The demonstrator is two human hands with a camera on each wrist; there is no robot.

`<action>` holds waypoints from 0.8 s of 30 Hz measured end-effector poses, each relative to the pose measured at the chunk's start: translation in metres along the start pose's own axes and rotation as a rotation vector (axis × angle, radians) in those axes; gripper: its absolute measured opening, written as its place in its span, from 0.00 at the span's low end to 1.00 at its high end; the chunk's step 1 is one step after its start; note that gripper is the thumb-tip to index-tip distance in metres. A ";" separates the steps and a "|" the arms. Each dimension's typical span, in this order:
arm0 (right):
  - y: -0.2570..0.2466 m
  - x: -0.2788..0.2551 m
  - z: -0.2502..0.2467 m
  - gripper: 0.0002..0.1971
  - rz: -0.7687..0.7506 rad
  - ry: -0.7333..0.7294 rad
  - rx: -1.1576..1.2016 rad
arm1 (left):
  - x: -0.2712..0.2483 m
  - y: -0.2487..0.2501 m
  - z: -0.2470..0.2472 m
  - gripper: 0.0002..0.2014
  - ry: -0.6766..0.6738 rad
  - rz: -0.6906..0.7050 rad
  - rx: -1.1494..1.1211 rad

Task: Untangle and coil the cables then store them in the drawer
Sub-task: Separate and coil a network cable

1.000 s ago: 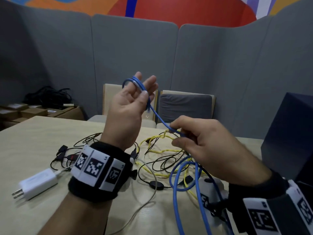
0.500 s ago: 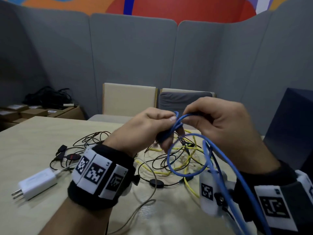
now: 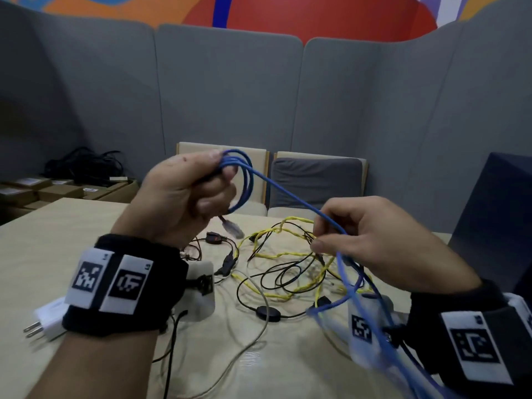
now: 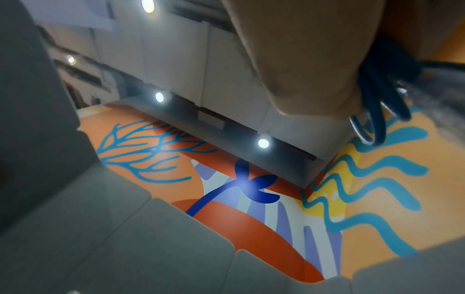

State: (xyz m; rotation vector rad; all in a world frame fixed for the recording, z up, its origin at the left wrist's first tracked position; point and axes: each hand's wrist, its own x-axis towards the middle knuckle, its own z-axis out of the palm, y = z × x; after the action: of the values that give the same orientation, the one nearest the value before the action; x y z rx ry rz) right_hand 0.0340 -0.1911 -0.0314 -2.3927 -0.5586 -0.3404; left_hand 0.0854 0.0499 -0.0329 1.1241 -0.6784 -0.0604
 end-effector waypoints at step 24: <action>0.011 0.002 -0.003 0.21 0.179 0.166 -0.173 | 0.015 -0.014 0.030 0.14 0.132 0.020 -0.584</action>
State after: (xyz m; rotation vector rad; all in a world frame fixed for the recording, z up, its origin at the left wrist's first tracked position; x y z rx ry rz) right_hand 0.0404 -0.2002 -0.0343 -2.5270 -0.2449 -0.5206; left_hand 0.0855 0.0140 -0.0307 0.5541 -0.5062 -0.1556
